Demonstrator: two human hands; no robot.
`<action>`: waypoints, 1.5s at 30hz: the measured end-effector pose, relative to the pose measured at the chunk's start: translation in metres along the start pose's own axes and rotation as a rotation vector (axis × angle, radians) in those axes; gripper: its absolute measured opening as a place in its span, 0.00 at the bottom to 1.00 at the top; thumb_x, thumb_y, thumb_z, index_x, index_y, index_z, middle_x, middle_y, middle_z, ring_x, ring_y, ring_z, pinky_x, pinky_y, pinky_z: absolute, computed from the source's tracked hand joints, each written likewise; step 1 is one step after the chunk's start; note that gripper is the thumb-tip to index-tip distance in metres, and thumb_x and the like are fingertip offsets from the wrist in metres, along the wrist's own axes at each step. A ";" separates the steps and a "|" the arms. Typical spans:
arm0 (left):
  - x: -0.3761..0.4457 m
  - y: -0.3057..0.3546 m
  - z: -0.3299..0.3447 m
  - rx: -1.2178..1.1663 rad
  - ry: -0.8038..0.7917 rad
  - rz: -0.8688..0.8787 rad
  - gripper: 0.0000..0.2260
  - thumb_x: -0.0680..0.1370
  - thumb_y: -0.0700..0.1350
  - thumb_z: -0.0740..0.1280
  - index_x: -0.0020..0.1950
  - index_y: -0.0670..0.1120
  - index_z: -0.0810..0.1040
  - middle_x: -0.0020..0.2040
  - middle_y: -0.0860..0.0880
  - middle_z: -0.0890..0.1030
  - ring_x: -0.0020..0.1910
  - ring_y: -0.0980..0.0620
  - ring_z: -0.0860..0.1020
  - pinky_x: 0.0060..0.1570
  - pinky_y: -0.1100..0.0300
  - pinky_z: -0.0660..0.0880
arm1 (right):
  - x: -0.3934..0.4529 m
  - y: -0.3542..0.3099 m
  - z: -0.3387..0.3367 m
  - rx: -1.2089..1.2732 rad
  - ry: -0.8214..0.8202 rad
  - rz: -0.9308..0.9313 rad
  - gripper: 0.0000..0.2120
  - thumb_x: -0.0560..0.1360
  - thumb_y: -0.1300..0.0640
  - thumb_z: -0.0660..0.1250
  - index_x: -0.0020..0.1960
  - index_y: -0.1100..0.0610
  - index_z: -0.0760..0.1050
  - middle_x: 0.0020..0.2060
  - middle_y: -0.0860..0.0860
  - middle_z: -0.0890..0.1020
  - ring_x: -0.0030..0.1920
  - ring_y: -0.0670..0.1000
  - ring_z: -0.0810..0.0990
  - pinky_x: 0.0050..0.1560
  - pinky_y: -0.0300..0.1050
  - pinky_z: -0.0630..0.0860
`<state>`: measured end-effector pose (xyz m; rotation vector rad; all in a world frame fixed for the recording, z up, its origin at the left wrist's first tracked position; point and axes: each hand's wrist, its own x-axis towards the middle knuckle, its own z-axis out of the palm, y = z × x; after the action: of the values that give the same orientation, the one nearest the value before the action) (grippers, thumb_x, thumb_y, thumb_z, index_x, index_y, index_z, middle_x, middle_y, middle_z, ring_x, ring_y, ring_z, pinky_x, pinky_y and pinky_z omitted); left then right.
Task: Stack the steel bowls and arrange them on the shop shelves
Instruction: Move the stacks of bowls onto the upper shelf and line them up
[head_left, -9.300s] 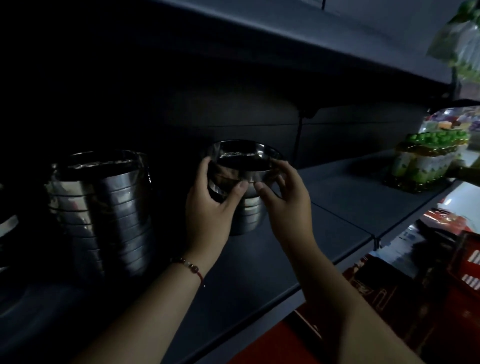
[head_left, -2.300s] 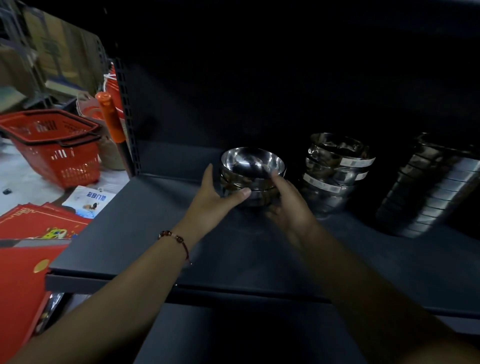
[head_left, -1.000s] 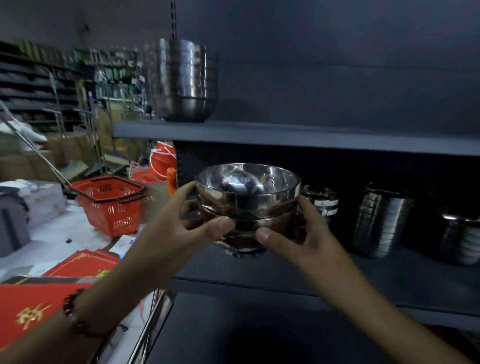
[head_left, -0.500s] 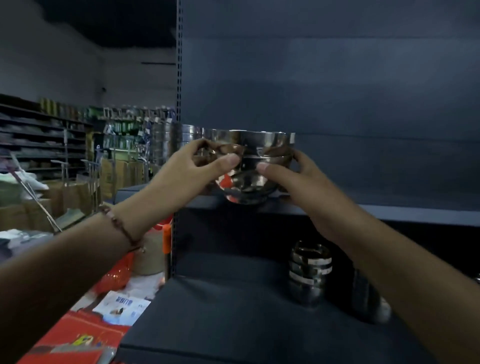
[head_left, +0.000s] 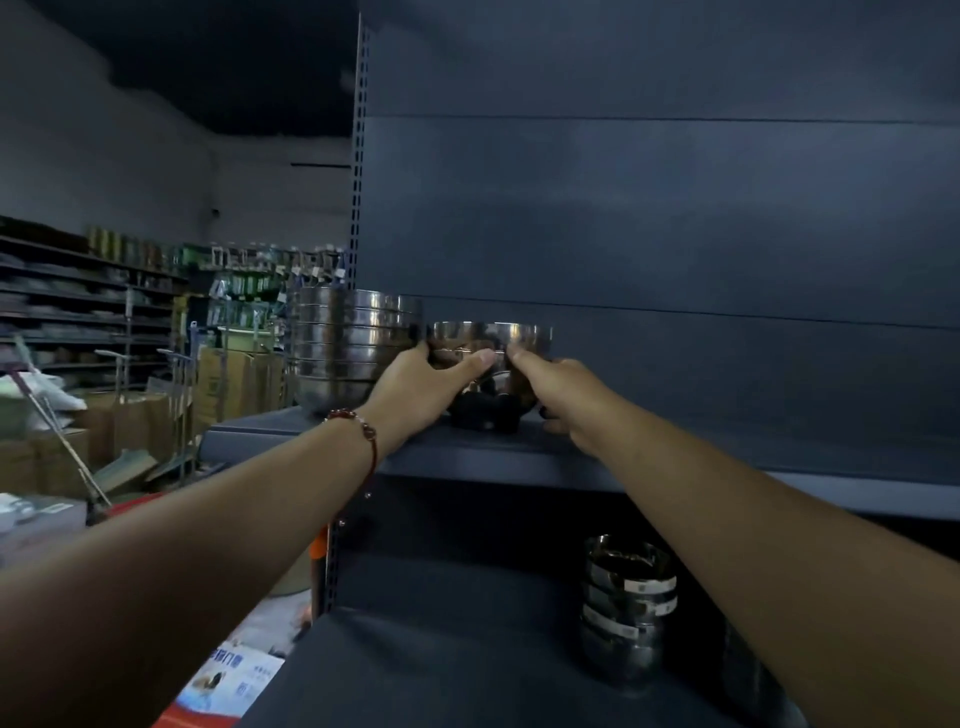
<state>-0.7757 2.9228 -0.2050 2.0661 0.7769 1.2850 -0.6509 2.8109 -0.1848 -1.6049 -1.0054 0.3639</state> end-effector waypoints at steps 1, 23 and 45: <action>0.001 0.000 0.000 0.025 0.013 0.001 0.30 0.67 0.73 0.68 0.55 0.49 0.80 0.46 0.54 0.85 0.45 0.54 0.83 0.46 0.57 0.80 | 0.004 0.001 0.001 -0.011 0.006 0.003 0.31 0.75 0.37 0.65 0.68 0.58 0.71 0.63 0.55 0.77 0.60 0.55 0.75 0.63 0.51 0.73; -0.211 -0.083 0.064 0.806 -0.218 0.490 0.29 0.79 0.63 0.56 0.72 0.46 0.74 0.69 0.41 0.76 0.63 0.40 0.78 0.58 0.46 0.76 | -0.155 0.190 -0.049 -1.165 -0.248 -0.461 0.35 0.80 0.41 0.59 0.80 0.46 0.45 0.80 0.46 0.50 0.79 0.50 0.45 0.71 0.38 0.36; -0.178 -0.169 0.289 0.551 -0.563 0.067 0.34 0.80 0.66 0.55 0.81 0.53 0.50 0.82 0.46 0.50 0.78 0.42 0.57 0.71 0.47 0.62 | -0.061 0.385 -0.078 -0.447 0.107 0.123 0.35 0.76 0.51 0.70 0.78 0.57 0.59 0.74 0.51 0.67 0.74 0.49 0.64 0.72 0.43 0.63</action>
<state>-0.6053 2.8565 -0.5371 2.7230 0.8552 0.4760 -0.4744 2.7205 -0.5297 -2.0723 -0.9513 0.1365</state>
